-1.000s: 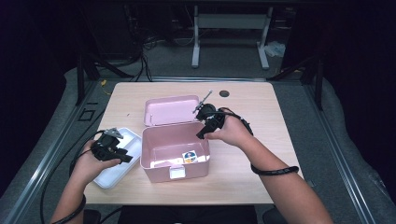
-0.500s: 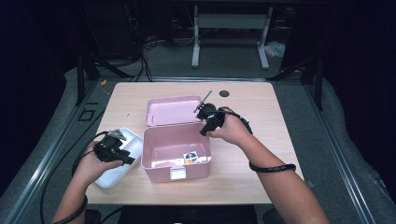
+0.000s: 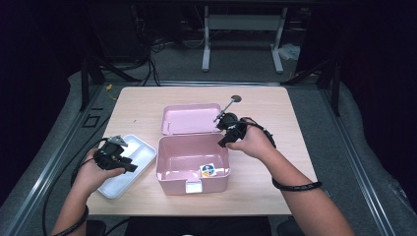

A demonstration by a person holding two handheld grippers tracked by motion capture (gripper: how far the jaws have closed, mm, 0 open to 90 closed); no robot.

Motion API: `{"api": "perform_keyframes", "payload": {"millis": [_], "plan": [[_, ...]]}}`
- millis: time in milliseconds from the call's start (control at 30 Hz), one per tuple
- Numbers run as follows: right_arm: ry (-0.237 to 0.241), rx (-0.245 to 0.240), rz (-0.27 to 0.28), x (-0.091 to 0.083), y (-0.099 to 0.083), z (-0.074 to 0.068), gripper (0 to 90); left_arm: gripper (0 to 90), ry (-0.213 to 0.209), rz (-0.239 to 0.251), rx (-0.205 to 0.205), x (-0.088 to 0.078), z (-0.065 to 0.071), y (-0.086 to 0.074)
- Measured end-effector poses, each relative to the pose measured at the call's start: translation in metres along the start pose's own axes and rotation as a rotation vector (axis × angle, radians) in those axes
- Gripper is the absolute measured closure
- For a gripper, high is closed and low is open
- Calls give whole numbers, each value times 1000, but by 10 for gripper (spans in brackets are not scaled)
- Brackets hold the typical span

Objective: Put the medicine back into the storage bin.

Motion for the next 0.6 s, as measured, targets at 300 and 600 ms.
{"api": "perform_keyframes", "payload": {"millis": [300,600], "plan": [[-3,11,17,-9,-8,-3,580,597,37,-35,-60,-4,-24,-7],[9,79,114,-41,-10,6,548,606,94,-146,-110,-11,-51,-36]]}}
Point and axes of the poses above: each handheld gripper's, and its own axes: x roughly forward along the jaws, y roughly out of its top, z roughly to its right, the point moved 8 cm from there along x, roughly forward along the jaws, and after that the axes turned 11 degrees about z, right-handed, at the moved point
